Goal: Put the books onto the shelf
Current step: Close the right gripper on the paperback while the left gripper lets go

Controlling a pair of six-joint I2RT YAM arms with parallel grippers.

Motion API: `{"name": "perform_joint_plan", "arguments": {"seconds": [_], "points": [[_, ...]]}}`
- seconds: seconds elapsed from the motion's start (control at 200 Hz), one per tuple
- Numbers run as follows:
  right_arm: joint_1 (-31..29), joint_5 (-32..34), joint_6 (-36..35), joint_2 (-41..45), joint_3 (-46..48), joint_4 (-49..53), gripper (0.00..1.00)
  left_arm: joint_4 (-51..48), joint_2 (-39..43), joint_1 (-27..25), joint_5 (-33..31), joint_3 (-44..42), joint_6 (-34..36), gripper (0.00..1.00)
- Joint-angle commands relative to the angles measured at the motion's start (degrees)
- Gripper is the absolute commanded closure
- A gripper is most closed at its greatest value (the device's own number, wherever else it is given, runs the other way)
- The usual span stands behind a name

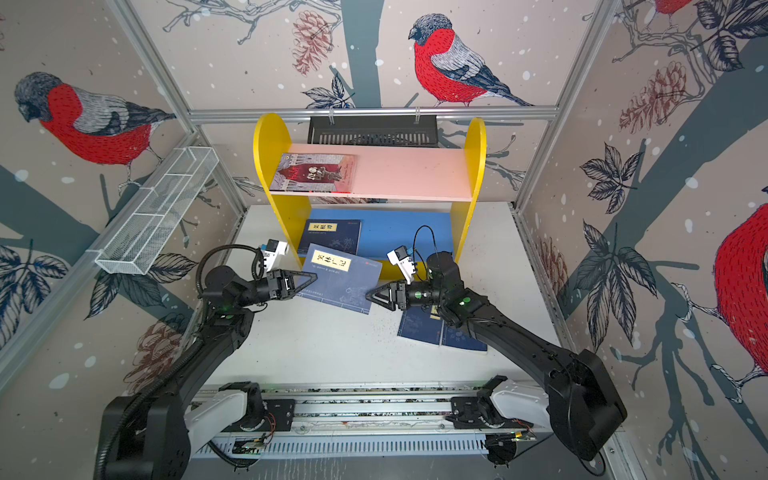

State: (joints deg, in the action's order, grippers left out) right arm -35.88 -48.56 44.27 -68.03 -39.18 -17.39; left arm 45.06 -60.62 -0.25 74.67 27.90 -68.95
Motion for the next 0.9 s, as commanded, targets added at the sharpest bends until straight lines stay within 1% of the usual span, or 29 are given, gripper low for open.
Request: {"name": "perform_joint_plan", "arguments": {"seconds": [0.0, 0.295, 0.505, 0.64, 0.766, 0.831, 0.896], "points": [[-0.55, 3.88, 7.66, 0.37, 2.73, -14.50, 0.34, 1.44, -0.11, 0.39, -3.00, 0.66, -0.64, 1.00], [-3.62, 10.30, 14.57, -3.50, 8.04, -29.68, 0.35, 9.77, -1.25, 0.74, -4.58, -1.09, -7.78, 1.00], [-5.72, 12.05, 17.74, -9.90, 7.77, -37.81, 0.40, 13.37, -2.31, 0.73, -4.38, -1.36, -10.70, 1.00], [-6.13, 12.18, 18.57, -11.79, 6.77, -39.80, 0.52, 12.63, -2.42, 1.21, -4.23, -2.03, -9.87, 1.00], [-6.26, 12.42, 18.74, -12.30, 6.22, -40.00, 0.74, 8.79, -1.77, 2.23, -4.83, -2.42, -7.20, 1.00], [-6.26, 12.43, 18.75, -12.48, 5.97, -39.87, 0.80, 6.95, -1.39, 2.38, -4.82, -2.32, -5.89, 1.00], [-6.29, 12.34, 18.59, -12.65, 5.57, -39.59, 0.89, 6.56, -1.30, 2.43, -4.78, -2.46, -5.33, 1.00]]}}
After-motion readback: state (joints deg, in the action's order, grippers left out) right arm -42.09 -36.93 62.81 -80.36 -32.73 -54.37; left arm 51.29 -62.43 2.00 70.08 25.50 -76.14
